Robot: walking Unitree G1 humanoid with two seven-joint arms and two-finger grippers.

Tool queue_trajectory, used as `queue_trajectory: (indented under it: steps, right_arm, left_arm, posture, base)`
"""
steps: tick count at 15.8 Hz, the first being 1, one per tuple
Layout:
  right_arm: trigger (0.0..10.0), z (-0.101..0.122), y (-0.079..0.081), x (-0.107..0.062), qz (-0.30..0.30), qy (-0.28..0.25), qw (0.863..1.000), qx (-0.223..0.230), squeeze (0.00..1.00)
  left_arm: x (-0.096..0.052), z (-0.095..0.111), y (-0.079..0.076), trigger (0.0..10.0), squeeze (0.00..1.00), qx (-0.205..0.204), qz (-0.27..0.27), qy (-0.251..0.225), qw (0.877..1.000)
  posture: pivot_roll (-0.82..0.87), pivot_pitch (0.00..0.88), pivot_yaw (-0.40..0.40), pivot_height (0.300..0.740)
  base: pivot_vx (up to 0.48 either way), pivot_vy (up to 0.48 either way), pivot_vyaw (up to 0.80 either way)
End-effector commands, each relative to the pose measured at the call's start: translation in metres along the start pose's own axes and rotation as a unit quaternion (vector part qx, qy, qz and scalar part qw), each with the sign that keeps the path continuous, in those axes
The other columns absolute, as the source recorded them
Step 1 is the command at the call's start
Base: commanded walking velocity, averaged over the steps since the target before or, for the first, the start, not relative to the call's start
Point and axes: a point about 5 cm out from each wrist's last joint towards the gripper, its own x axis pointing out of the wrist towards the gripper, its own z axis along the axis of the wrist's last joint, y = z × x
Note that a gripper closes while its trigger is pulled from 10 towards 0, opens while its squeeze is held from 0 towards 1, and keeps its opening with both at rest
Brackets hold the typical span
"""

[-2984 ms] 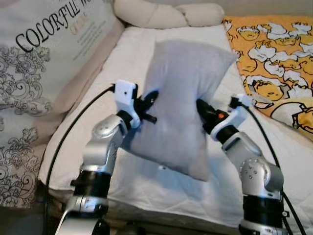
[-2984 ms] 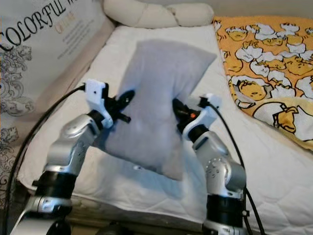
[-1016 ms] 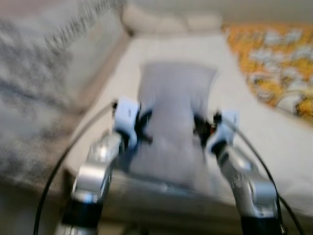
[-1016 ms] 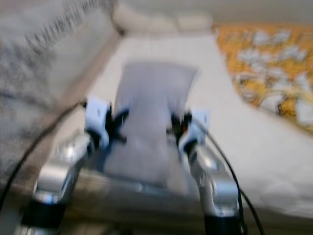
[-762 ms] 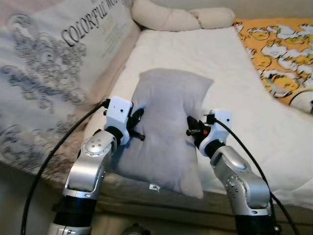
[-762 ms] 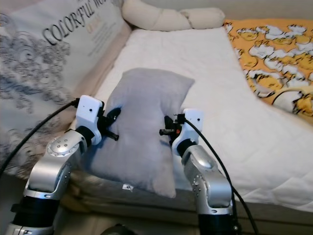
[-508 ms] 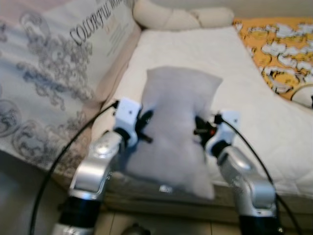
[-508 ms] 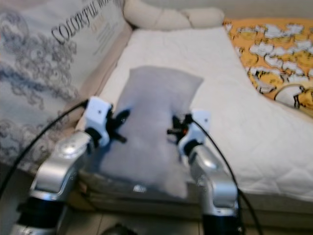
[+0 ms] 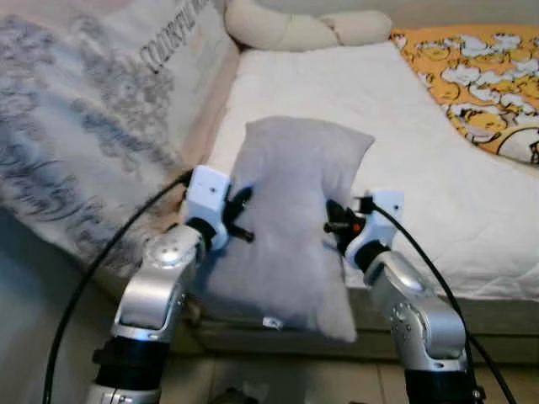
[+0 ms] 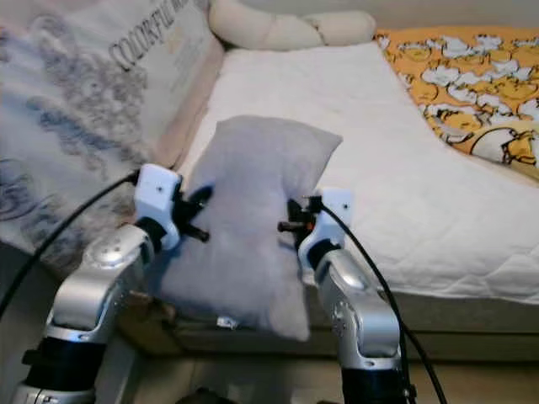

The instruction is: Clean up the room

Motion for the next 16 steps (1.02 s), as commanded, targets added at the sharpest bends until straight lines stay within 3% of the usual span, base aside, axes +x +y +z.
queue_trajectory:
  steps: [1,9,16]
  right_arm:
    - [10.0,0.0084,0.0013,0.0009,0.004,-0.016,1.000,-0.002,0.00]
    - [10.0,0.0084,0.0053,0.0052,0.028,0.000,0.999,-0.039,0.00]
    - [10.0,0.0091,-0.0008,0.0042,0.018,0.002,0.999,-0.030,0.00]
  left_arm:
    - [0.0004,0.0114,-0.0028,10.0,0.00,0.003,-0.002,-0.023,1.000]
    - [-0.0047,0.0091,0.0034,10.0,0.00,-0.022,0.032,-0.028,0.999]
    - [-0.0022,0.0072,-0.0013,10.0,0.00,-0.026,0.030,-0.027,0.999]
  posture:
    - [-0.01,0.000,0.091,0.740]
    - [0.00,0.000,0.068,0.740]
    - [-0.01,0.000,0.052,0.740]
  base:
    - [0.000,0.000,0.00]
    - [0.306,0.000,0.00]
    - [0.382,0.000,0.00]
